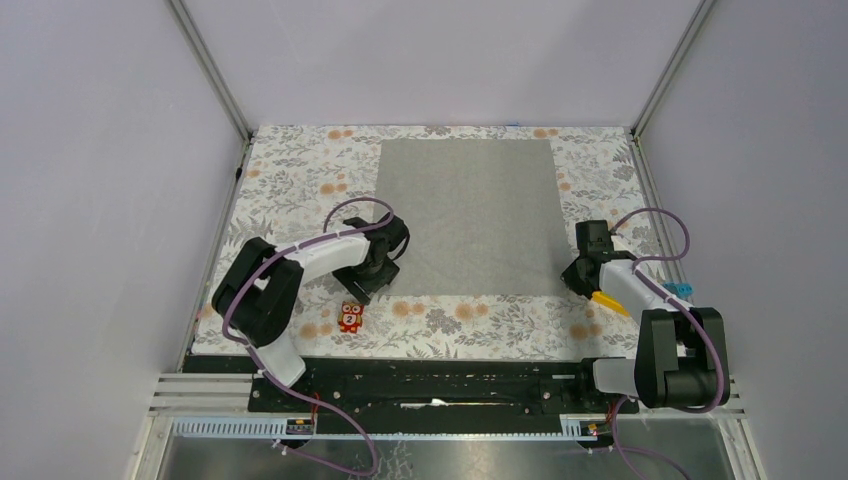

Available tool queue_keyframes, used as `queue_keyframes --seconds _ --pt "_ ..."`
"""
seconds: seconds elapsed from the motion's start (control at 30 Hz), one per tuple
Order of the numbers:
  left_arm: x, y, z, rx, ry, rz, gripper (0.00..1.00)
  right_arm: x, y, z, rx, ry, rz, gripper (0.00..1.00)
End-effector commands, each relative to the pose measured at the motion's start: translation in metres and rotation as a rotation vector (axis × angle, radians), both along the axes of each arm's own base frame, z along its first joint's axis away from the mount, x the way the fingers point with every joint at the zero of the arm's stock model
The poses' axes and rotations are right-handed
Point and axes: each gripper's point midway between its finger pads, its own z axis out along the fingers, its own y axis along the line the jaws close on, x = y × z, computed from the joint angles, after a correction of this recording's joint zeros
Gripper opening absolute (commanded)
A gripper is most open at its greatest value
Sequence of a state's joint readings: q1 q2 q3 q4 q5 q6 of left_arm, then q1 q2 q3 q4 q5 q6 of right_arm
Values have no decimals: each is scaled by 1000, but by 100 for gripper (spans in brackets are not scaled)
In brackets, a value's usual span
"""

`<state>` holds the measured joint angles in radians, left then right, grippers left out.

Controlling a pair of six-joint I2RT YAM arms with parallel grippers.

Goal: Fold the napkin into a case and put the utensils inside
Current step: Pick up the flattened napkin from the center of the board.

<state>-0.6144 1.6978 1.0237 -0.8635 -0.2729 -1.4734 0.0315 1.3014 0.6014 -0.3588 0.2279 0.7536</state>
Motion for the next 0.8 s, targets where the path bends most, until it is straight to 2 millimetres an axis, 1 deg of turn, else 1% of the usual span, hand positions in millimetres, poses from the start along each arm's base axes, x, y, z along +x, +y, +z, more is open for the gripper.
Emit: queue_keyframes --seconds 0.0,0.23,0.27,0.3,0.33,0.37,0.4,0.5,0.6,0.67,0.7,0.73,0.77 --pt "-1 3 2 13 5 28 69 1 -10 1 -51 -8 -25 0" --pt "0 3 -17 3 31 34 59 0 -10 1 -50 -9 -24 0" --pt "0 2 -19 -4 33 37 57 0 -9 1 -49 -10 -23 0" --pt "0 3 -21 -6 36 41 51 0 -10 1 -49 -9 -23 0" --pt "0 4 -21 -8 31 47 47 0 -10 1 -49 -10 -23 0" --pt "1 5 -21 -8 22 52 46 -1 -10 1 -50 -11 -23 0" --pt "3 7 -20 -6 11 56 45 0 -9 1 -49 -13 -22 0" --pt "8 13 -14 12 -34 55 35 0 -7 1 -38 -31 -7 0" --pt "15 15 -5 -1 -92 46 19 4 -1 3 -12 -66 29 0" --pt "20 16 4 -22 -140 41 12 5 3 6 0 -88 51 0" --pt "23 17 11 -31 -164 35 4 6 4 9 6 -101 59 0" --pt "26 18 19 -36 -190 26 0 8 6 13 11 -117 71 0" --pt "29 18 28 -41 -220 15 0 9 8 18 19 -137 86 0"
